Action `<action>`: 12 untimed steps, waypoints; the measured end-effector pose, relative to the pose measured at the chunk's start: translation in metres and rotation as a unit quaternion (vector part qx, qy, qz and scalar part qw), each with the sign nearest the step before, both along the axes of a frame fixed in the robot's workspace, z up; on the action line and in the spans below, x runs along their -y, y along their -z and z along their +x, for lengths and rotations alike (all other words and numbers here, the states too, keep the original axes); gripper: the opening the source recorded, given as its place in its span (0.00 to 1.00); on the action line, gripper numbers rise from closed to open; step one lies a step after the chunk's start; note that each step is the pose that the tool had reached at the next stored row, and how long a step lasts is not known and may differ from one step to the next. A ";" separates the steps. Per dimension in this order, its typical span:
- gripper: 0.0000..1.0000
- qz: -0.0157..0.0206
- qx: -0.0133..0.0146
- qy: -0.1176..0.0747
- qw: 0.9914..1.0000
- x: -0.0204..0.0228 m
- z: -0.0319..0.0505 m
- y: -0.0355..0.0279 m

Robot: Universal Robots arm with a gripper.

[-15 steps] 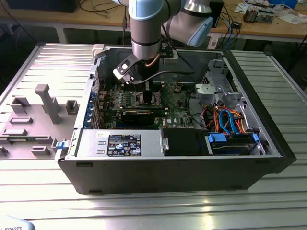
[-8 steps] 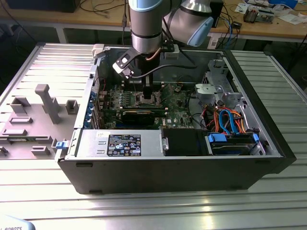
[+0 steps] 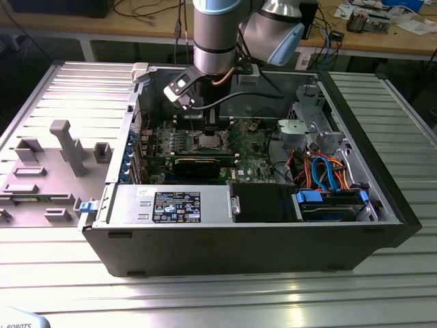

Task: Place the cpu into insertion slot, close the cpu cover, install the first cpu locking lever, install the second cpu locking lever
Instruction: 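Close the cpu cover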

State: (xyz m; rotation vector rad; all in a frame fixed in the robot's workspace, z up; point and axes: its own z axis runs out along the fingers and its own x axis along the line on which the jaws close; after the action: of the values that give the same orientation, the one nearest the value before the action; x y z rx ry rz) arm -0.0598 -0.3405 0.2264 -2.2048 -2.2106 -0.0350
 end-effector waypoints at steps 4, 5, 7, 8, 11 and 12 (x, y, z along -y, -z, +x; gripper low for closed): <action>0.11 0.000 -0.002 0.000 1.000 0.0000 0.0007 0.0000; 0.11 0.000 -0.002 0.000 1.000 0.0000 0.0009 0.0000; 0.11 0.000 -0.003 0.000 1.000 0.0000 0.0012 0.0000; 0.11 0.000 -0.004 0.000 1.000 0.0000 0.0014 0.0000; 0.11 0.000 -0.005 0.000 1.000 0.0000 0.0019 0.0000; 0.11 0.000 -0.006 0.000 1.000 0.0000 0.0023 0.0000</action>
State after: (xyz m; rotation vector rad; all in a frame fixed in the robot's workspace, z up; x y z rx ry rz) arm -0.0575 -0.3405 0.2264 -2.1990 -2.2045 -0.0216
